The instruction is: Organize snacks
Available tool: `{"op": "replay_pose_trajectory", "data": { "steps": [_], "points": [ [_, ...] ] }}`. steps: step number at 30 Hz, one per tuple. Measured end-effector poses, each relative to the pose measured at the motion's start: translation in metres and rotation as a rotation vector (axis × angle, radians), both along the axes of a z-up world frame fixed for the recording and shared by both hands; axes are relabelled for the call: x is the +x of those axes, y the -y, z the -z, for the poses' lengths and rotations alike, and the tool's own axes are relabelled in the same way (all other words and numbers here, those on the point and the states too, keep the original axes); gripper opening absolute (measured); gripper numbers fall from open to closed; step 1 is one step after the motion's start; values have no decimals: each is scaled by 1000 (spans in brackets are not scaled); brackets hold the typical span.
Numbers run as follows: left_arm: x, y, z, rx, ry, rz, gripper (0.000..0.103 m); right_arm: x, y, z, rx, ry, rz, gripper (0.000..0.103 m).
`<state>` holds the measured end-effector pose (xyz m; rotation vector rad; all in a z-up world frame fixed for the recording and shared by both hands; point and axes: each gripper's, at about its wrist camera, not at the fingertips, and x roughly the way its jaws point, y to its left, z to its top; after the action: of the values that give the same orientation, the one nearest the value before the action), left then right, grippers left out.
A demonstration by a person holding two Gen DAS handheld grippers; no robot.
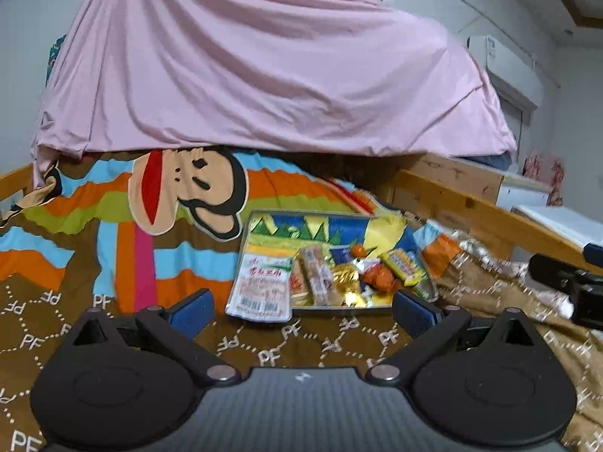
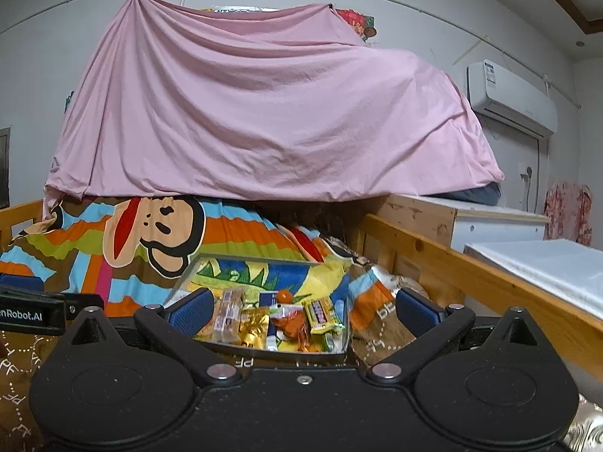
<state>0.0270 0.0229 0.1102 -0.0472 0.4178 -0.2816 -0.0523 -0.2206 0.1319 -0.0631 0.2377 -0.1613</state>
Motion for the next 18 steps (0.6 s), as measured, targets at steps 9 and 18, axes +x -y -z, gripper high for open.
{"op": "replay_pose_trajectory", "data": {
  "steps": [9, 18],
  "points": [
    [-2, 1, 17, 18, -65, -78, 102, -1, 6, 27, 48, -43, -15, 102],
    [-5, 4, 30, 46, -112, -119, 102, -1, 14, 48, 95, -89, -26, 102]
  ]
}}
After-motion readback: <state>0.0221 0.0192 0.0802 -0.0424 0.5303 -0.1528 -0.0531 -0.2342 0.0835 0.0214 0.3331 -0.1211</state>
